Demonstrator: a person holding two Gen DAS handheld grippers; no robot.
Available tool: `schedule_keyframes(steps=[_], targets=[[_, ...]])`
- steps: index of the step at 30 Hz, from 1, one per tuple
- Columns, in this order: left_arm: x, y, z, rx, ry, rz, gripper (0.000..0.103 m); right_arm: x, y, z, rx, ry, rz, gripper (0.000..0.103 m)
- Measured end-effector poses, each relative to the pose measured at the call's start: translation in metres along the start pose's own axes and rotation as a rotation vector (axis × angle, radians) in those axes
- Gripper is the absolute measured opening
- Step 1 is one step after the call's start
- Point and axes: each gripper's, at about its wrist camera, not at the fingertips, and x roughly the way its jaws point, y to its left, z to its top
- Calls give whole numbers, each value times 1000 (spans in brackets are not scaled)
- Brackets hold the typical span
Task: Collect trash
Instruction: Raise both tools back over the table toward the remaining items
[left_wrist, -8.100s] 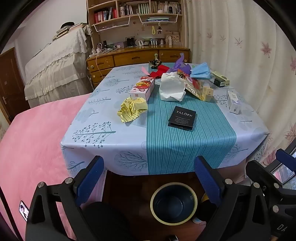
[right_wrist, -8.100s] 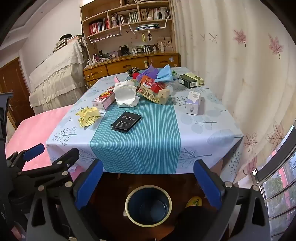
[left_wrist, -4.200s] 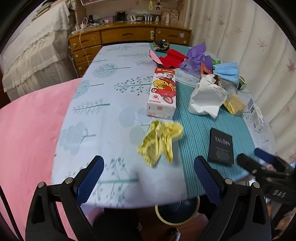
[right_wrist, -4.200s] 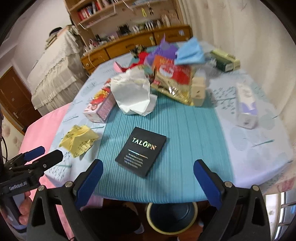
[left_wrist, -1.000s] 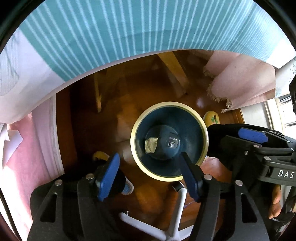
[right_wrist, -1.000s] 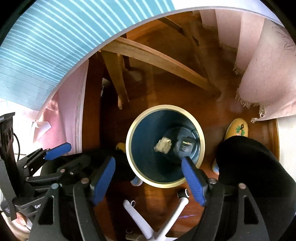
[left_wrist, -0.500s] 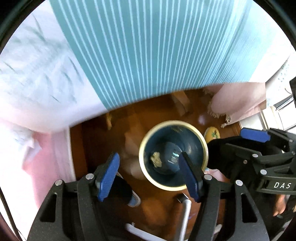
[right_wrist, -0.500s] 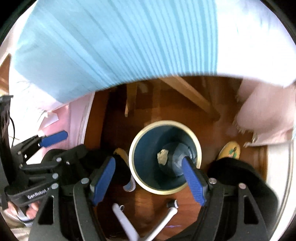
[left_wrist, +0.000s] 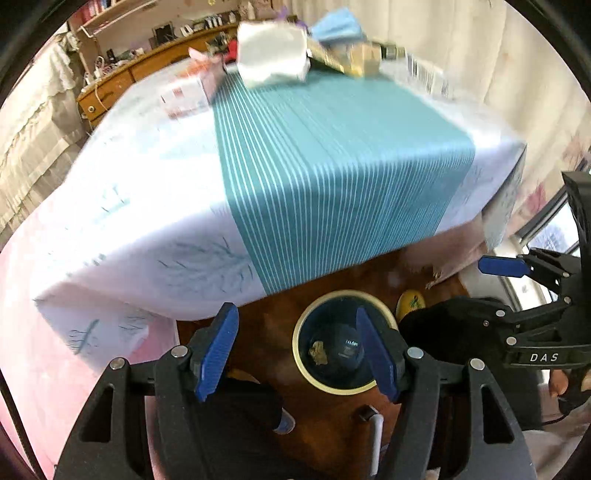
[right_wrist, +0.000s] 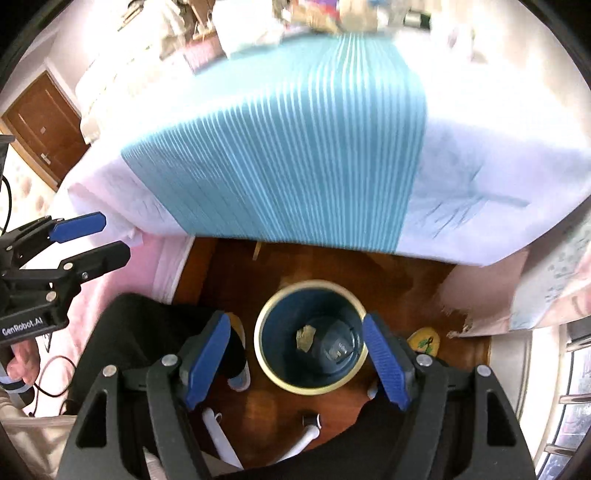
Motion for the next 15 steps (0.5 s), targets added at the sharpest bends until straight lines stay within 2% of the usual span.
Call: schedule_keyframes(steps=[7,15], targets=[[-46,-1,34,-35,-52,0,65,-70,11,20,-41,-146,-73,75],[-108,-10,103,-23,-189,-12,65,-153,14,71,-86,-355,-155,75]])
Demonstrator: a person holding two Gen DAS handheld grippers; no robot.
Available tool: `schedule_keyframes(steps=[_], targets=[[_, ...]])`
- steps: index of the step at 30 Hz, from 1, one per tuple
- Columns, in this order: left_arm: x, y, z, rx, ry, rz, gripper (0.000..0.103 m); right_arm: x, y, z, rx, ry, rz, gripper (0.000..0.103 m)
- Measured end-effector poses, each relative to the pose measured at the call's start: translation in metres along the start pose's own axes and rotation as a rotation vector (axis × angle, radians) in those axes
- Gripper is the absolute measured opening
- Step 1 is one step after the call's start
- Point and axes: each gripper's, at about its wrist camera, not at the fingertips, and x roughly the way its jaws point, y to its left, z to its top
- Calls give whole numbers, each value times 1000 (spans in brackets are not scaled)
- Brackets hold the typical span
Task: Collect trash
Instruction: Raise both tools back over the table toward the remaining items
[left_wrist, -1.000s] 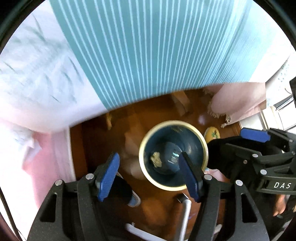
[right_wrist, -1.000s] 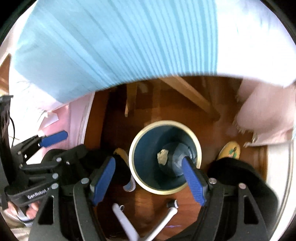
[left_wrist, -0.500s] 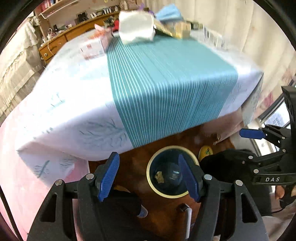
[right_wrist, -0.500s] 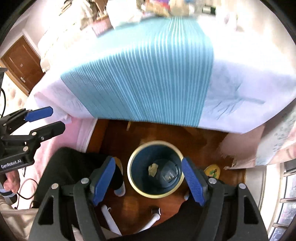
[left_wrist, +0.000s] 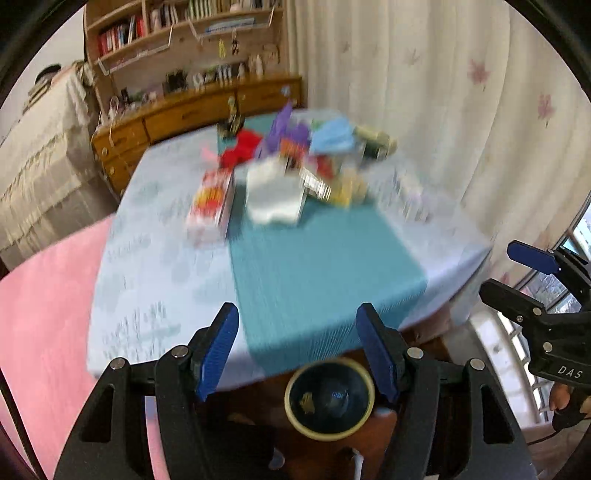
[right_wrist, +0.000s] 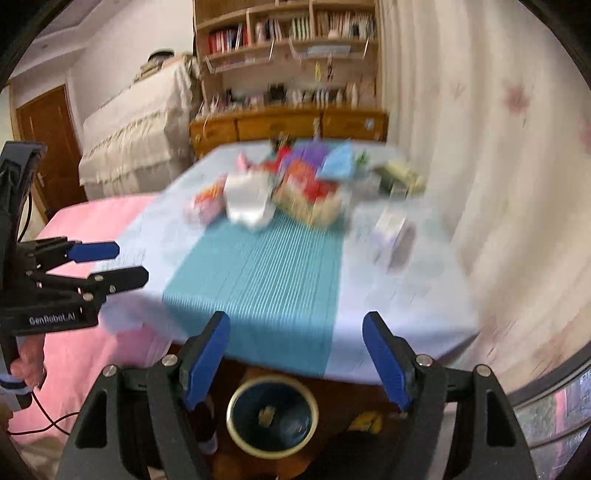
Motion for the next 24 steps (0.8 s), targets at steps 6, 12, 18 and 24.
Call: schedule_keyframes(steps=[6,12,18,24], targets=[[-6,-26,60,14,-75,-21,65,-12,-25,53,22,-89,-54,75],[29,-53,105,21,-89,-31,65,8,-51,91,53,-105,-123,75],[100,-70,126,24,-21,-9,65,48,-85,99,122,-51,-165,75],[172,-79,132,4,93,-6,65,89,-105,84,153,30,-171,75]])
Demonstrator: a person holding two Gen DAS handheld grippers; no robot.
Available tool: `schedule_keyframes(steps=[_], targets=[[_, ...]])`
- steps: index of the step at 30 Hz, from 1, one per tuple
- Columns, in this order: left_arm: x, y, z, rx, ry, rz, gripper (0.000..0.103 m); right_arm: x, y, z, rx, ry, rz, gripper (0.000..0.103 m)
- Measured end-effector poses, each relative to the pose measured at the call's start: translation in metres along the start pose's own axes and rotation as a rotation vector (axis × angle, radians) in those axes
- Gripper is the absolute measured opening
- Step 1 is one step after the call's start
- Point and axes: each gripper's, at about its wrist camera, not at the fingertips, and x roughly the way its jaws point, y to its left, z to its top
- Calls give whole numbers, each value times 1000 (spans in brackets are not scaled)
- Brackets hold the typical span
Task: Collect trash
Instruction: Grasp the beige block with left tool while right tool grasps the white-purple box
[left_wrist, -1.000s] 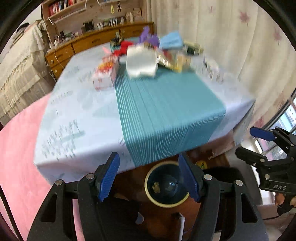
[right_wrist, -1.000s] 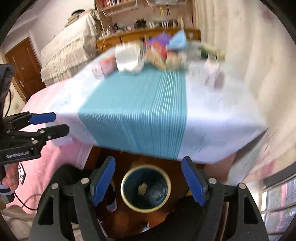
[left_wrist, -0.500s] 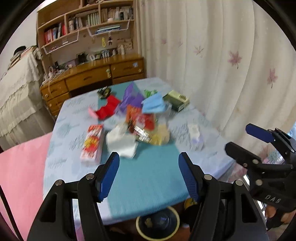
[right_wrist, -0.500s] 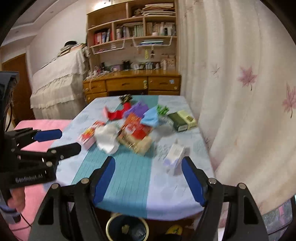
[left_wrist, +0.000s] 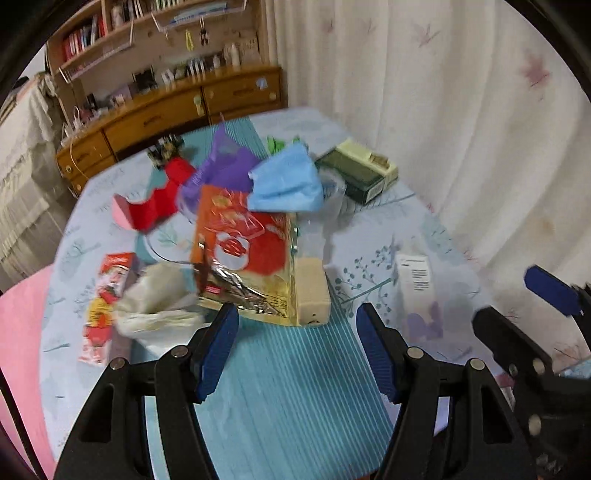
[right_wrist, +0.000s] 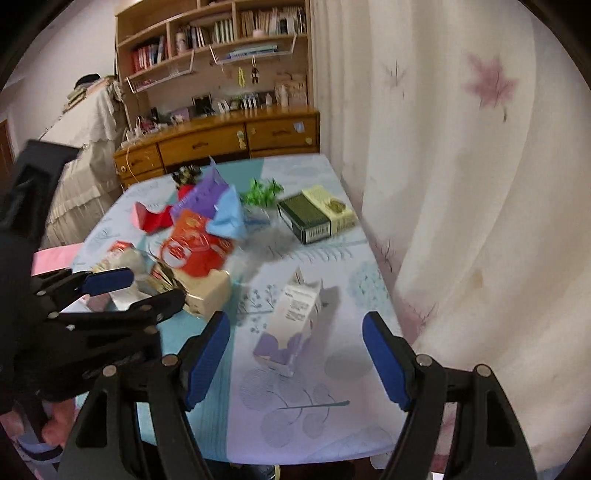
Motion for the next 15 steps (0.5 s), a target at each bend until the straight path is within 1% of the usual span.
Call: schedule_keyframes(steps=[6,7,8,10,12,14,15], targets=[[38,-4,4,-9,47,-9,64,29,-4,-7,8,41,9,75],[42,-5,5,-5,48,-10,60,34,-4,-9,6,49,12,75],[46,-6,5,2,51,-3,54,38,-3,-10,5,58,16,75],[54,-6,7,6,66,-4,51,47,-3,-13,10,74,14,75],[62,-5,9,-5,85,-11,44,56,-4,-15,17,96,24,75],[69,-5,10,-11,102,-22,34,63,-2,-19,22,110,30,75],[71,-5,9,-12,106,-28,32,66,-1,-21,22,117,29,75]])
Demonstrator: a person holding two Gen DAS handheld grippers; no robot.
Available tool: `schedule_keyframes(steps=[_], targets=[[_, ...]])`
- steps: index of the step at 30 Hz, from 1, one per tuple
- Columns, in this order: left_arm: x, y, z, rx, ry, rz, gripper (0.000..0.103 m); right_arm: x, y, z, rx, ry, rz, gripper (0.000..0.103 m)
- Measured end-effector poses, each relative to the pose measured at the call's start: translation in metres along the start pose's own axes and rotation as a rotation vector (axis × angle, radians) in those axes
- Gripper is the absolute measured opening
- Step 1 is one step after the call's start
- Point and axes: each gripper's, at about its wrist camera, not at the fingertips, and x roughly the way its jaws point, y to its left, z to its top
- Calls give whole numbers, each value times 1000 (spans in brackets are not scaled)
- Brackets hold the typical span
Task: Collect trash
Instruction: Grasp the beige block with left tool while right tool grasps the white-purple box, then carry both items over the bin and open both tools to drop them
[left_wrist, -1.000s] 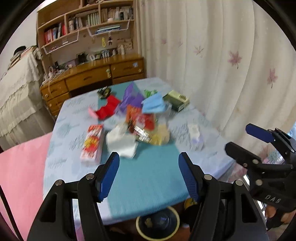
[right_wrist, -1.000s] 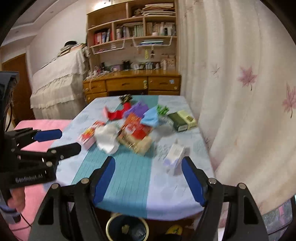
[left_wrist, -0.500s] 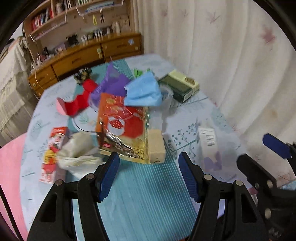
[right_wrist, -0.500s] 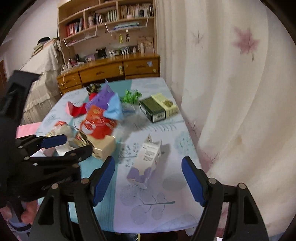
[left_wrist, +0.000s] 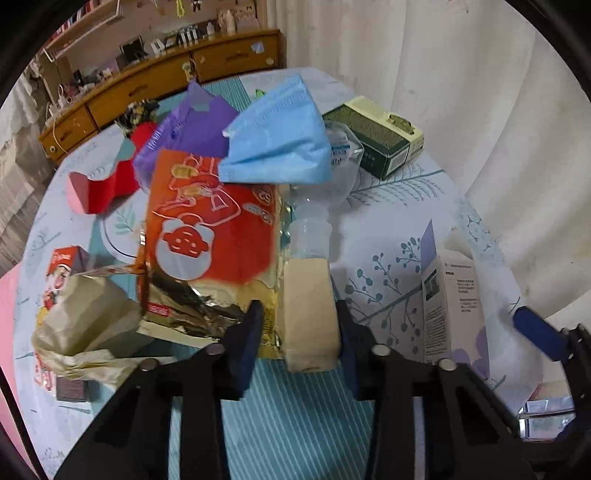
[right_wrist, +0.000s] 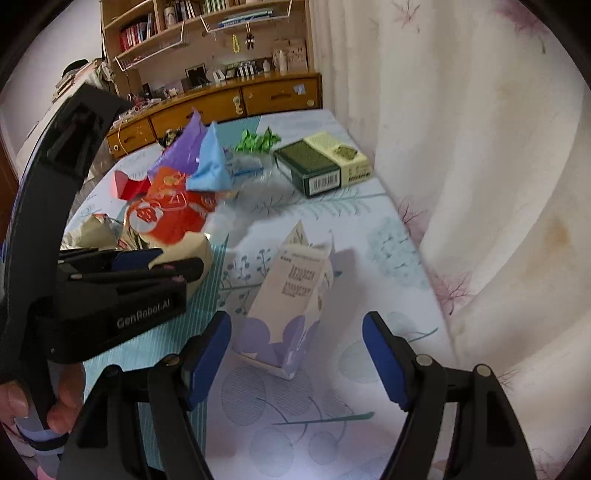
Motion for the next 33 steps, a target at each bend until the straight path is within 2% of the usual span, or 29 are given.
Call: schedule_keyframes(steps=[2,6,7,8,10,11,12,15,18,23,28,33], targets=[[3,-2,-1,4,6,-6,24,7,2,-1,6,12,2,75],[3,-7,-4,22,-7,10,23,20,7,-1,8,25,-18,72],[2,-7,-5,23,-7,9,23,23,8,-2,9,27,-25,65],[0,-7,-7,26,-7,5,23,25,9,-2,8,30,-27,51],[-6,-6,-9,28,-16,5,23,28,8,-3,13,44,-14,45],[-12,-6,-12,29,-27,4,23,26,7,-3,19,38,-8,38],[-18,-4,-15,30,-36,2,23,24,6,-4,25,30,-1,34],[-41,0,-22,30,-67,-11,23,11,4,-4,48,3,21,34],[-72,4,-34,37,-106,-33,23,-16,5,-5,66,-63,45,34],[-131,14,-67,52,-178,-67,23,-63,12,-14,93,-143,113,34],[-176,26,-110,66,-214,-90,23,-109,32,-40,65,-198,182,34],[-200,38,-161,54,-214,-124,23,-137,57,-76,35,-191,236,34]])
